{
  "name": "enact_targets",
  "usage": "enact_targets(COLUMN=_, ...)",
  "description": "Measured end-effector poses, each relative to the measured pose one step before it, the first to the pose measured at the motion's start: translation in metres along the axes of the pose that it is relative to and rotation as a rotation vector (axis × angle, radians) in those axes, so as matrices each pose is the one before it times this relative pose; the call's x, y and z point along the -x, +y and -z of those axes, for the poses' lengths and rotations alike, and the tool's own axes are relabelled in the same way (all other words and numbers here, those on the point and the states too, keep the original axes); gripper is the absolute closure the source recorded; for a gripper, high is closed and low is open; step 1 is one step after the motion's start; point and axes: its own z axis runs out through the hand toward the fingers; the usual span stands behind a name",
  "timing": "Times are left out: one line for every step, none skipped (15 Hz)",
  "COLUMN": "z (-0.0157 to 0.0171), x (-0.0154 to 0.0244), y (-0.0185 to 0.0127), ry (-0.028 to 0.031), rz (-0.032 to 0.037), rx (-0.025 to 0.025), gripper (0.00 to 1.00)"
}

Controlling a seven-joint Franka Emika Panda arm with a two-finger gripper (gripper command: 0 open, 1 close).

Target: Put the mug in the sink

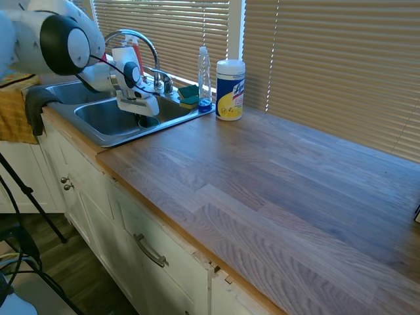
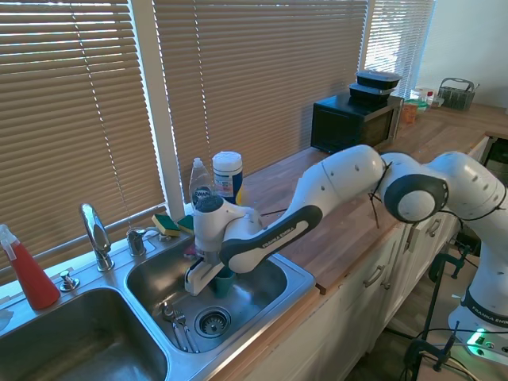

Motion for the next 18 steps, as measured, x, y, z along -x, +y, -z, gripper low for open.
enact_targets(z=-0.00779, x=-0.00078, y=-0.00397, ry=-0.00199, rz=-0.00356, rx=0.01126, gripper=1.0)
enact_targets(z=-0.00701, x=-0.00082, y=-0.00369, ry=-0.00248, rz=-0.00325, rx=0.01248, gripper=1.0)
enact_targets(z=-0.007, x=-0.0013, y=-0.00286, ry=-0.00328, rz=-0.00383, rx=0.0118, gripper=1.0)
enact_targets(z=-0.00785, x=-0.00116, y=-0.00203, ry=-0.00388, rz=-0.0042, rx=0.01059, gripper=1.0)
enact_targets(z=-0.00905, x=-0.00025, y=-0.00109, ry=-0.00432, rz=-0.00299, rx=0.01037, gripper=1.0)
enact_targets(z=-0.00791, x=0.00004, y=-0.00144, ry=-0.00296, rz=-0.00225, rx=0.00406, gripper=1.0)
enact_targets(z=-0.00476, x=0.00028, y=-0.00126, ry=-0.00544, rz=0.0004, rx=0.00236, gripper=0.0)
enact_targets(z=0.00046, x=-0.00072, y=-0.00069, ry=-0.00777, rz=0.00187, rx=0.00615, gripper=0.0)
enact_targets(z=0.00052, x=-0.001, y=-0.00014, ry=-0.00986, rz=-0.00245, rx=0.0034, gripper=0.0)
enact_targets(z=0.0001, x=-0.00197, y=-0.00041, ry=-0.00503, rz=-0.00482, rx=-0.00166, gripper=0.0)
enact_targets(z=0.00006, x=-0.00164, y=-0.00028, ry=-0.00058, rz=-0.00311, rx=-0.00192, gripper=0.0)
enact_targets(z=0.00082, x=-0.0018, y=0.00008, ry=0.0006, rz=-0.00235, rx=-0.00137, gripper=0.0)
enact_targets(z=0.00188, x=-0.00193, y=-0.00037, ry=0.00136, rz=-0.00222, rx=-0.00405, gripper=0.0)
enact_targets(z=0.00197, x=-0.00172, y=-0.00044, ry=0.00128, rz=-0.0016, rx=-0.00407, gripper=0.0)
enact_targets(z=0.0016, x=-0.00076, y=-0.00053, ry=0.00087, rz=-0.00071, rx=-0.00316, gripper=0.0)
enact_targets(z=0.00144, x=-0.00053, y=-0.00051, ry=0.00077, rz=-0.00054, rx=-0.00254, gripper=0.0)
enact_targets(z=0.00108, x=0.00016, y=-0.00055, ry=-0.00011, rz=0.00012, rx=-0.00234, gripper=0.0)
enact_targets(z=0.001, x=0.00001, y=-0.00039, ry=0.00027, rz=0.00003, rx=-0.00179, gripper=0.0)
